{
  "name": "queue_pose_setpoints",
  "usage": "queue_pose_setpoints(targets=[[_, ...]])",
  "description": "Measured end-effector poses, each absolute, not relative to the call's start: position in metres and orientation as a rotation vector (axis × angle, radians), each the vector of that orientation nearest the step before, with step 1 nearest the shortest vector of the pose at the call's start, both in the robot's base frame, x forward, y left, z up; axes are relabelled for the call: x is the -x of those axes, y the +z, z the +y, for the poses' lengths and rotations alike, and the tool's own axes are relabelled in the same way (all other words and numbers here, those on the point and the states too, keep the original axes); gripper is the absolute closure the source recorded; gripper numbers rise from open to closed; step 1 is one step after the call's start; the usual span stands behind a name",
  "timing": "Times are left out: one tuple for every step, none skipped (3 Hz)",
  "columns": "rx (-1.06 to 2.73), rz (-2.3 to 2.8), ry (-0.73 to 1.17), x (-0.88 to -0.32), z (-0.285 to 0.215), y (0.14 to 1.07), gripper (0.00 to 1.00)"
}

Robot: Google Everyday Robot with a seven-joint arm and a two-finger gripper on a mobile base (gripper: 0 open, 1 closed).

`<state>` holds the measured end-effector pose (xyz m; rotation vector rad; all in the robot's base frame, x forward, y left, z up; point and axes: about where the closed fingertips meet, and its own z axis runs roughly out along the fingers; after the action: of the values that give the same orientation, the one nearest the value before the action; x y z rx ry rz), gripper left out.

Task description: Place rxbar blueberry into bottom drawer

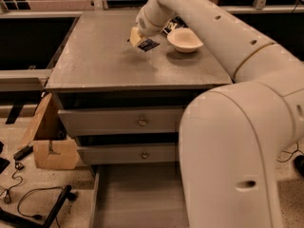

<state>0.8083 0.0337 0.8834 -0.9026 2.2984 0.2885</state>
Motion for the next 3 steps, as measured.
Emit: queue_pose_setpoints(targets=[[0.85,2.277,0.266,-0.777,0.003,0.917,1.0],[0.83,2.269,0.263,-0.739,-0.01,0.929,1.0],[0.79,2.224,0.264,-0.687,-0.032,0.949,1.0]])
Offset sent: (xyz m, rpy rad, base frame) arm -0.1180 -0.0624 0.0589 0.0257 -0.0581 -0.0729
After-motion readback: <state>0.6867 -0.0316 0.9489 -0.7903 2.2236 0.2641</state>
